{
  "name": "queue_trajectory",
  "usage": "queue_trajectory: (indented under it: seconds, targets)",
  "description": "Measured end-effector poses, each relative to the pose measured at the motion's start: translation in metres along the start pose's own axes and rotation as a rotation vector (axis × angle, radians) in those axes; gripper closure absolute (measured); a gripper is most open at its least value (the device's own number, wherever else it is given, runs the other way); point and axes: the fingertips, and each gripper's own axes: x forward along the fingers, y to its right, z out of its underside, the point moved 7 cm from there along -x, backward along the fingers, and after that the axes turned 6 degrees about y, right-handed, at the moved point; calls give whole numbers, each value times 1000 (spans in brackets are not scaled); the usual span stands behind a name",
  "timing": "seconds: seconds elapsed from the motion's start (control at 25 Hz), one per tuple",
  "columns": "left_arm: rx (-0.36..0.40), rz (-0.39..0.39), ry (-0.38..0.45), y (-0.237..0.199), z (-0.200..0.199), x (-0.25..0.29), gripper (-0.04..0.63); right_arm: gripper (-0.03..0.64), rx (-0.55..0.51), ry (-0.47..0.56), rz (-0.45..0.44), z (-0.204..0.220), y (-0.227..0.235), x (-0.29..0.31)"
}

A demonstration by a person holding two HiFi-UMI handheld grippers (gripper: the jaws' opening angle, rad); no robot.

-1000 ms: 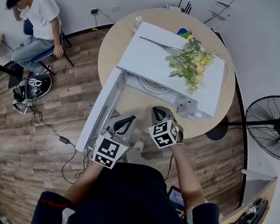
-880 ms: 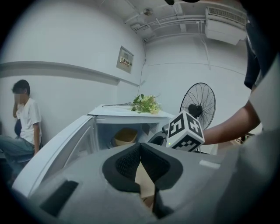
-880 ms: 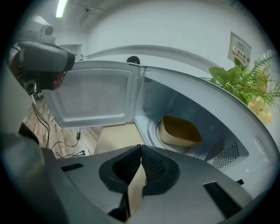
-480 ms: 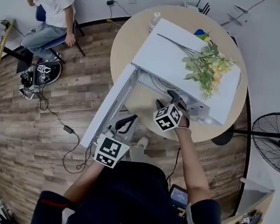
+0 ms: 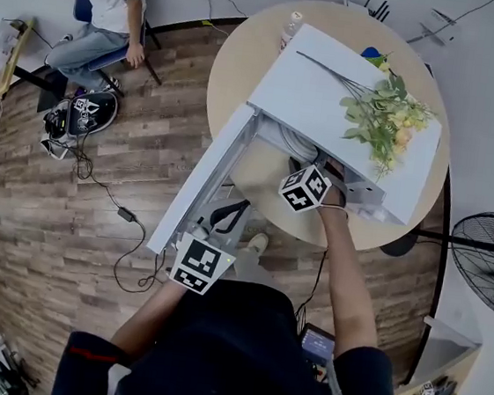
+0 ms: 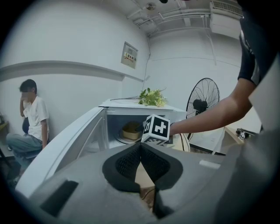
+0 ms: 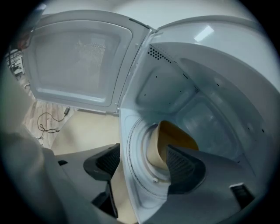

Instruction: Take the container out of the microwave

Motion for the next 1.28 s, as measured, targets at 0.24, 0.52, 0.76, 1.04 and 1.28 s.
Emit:
queue_trajectory:
  seconds: [0.24,0.52,0.76,1.04,1.28]
  targets:
    - [8,-10,-17,-1,4,-2,581,322,-31,-38,-21,-2,0,15]
    - [-5,-23,-22,-6,6,-4,581,325,-33,-70,-29,-1,-4,16]
    - [-6,-14,-7,-4,2,-1,581,336,-28,-80,-31,0,-5,8]
    - [9,18,6,5,-2,1,581,499,-30,-73,-1,2,-10,-7]
    - [18,39,19,8,-6,1,581,580,-35,-72,-5,6,-16,-24]
